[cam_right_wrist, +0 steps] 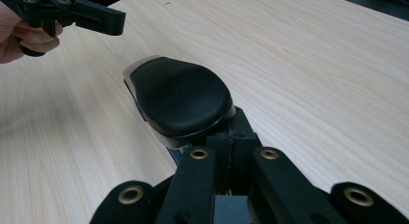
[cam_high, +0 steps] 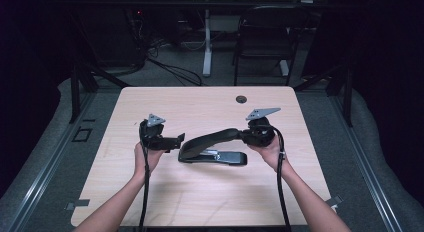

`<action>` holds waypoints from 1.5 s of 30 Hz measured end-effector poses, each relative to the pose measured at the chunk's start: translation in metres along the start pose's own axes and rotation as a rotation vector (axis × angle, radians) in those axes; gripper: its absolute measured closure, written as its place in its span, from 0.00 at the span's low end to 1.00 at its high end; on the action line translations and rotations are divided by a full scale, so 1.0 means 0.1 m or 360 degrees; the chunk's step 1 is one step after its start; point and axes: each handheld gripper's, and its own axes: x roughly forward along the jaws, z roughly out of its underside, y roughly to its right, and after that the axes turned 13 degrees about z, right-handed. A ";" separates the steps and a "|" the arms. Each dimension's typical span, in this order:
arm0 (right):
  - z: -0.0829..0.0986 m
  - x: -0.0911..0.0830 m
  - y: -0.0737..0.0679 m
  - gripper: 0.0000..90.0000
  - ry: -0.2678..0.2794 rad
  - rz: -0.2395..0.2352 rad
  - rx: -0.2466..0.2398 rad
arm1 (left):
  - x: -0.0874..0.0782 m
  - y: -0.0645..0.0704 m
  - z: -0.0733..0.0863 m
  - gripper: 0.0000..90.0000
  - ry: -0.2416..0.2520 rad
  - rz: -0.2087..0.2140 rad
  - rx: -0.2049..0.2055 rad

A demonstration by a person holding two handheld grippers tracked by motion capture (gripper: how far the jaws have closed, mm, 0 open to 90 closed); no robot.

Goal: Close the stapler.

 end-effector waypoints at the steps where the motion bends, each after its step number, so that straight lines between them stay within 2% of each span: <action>1: 0.01 0.00 0.01 1.00 -0.0006 -0.0001 -0.0001 | 0.01 -0.01 0.00 0.00 -0.0002 0.0000 -0.0008; 13: 0.08 0.04 0.06 1.00 -0.0126 0.0032 0.0007 | 0.01 -0.04 0.02 0.00 0.0001 -0.0017 -0.0034; 19: 0.13 0.09 0.09 1.00 -0.0203 0.0042 0.0006 | 0.02 -0.03 0.02 0.00 -0.0016 -0.0008 -0.0024; 21: 0.14 0.09 0.10 1.00 -0.0217 0.0042 0.0003 | 0.03 -0.03 0.03 0.00 -0.0040 0.0001 -0.0017; 29: 0.17 0.11 0.12 1.00 -0.0227 0.0048 0.0008 | 0.03 -0.02 0.03 0.00 -0.0020 -0.0005 -0.0034; 35: 0.20 0.15 0.16 1.00 -0.0279 0.0081 0.0034 | 0.03 -0.02 0.03 0.00 -0.0029 -0.0002 -0.0022; 42: 0.25 0.20 0.19 1.00 -0.0348 0.0074 0.0056 | 0.03 -0.02 0.03 0.00 -0.0031 -0.0002 -0.0020; 45: 0.27 0.20 0.19 1.00 -0.0351 0.0087 0.0036 | 0.03 -0.01 0.02 0.00 -0.0022 -0.0015 -0.0021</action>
